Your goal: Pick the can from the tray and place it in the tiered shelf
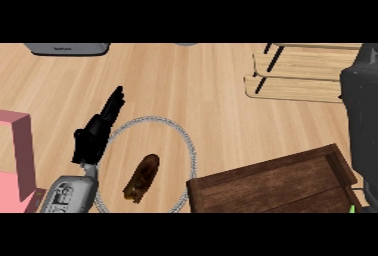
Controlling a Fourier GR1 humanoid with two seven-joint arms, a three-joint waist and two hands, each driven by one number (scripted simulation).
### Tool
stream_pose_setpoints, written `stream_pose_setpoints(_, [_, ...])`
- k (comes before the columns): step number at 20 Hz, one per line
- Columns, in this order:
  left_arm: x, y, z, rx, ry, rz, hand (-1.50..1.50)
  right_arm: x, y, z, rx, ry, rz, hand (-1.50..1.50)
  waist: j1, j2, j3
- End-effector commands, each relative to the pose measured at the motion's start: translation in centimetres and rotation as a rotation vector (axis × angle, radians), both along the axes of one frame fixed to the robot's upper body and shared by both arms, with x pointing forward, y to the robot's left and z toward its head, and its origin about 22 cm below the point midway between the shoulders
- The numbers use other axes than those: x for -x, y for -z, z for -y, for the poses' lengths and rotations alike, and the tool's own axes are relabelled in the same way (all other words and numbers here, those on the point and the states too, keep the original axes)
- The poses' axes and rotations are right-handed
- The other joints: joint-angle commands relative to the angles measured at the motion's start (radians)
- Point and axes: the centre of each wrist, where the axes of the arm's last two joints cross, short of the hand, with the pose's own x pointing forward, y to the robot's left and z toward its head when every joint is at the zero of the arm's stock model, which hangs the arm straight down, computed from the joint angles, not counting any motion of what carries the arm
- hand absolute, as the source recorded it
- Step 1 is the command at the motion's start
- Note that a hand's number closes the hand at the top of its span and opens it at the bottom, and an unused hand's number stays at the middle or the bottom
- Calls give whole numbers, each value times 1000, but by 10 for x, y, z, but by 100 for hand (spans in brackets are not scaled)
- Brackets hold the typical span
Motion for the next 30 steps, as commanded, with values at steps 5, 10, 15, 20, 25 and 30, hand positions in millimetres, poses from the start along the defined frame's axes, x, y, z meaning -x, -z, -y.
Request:
stream_pose_setpoints(5, [6,-6,5,3,1,8,0,-35,45,31,-69,4,78,150,1,2,-1])
stream_pose_setpoints(10, [10,11,-18,-2,7,-4,0,-40,31,32,-255,-129,203,150,1,3,-1])
stream_pose_setpoints(15, [9,5,7,-2,18,-1,0,-65,22,58,-249,-136,210,150,5,3,-1])
stream_pose_setpoints(20, [-6,1,-2,11,-5,11,0,-80,42,76,-251,-144,195,150,8,7,-1])
stream_pose_setpoints(25, [13,6,7,13,-8,-7,0,-65,47,101,-193,200,103,-150,-5,-2,-2])
stream_pose_setpoints(30, [3,4,-3,-10,-19,-8,0,-61,52,101,-267,159,138,-150,-7,-1,-1])
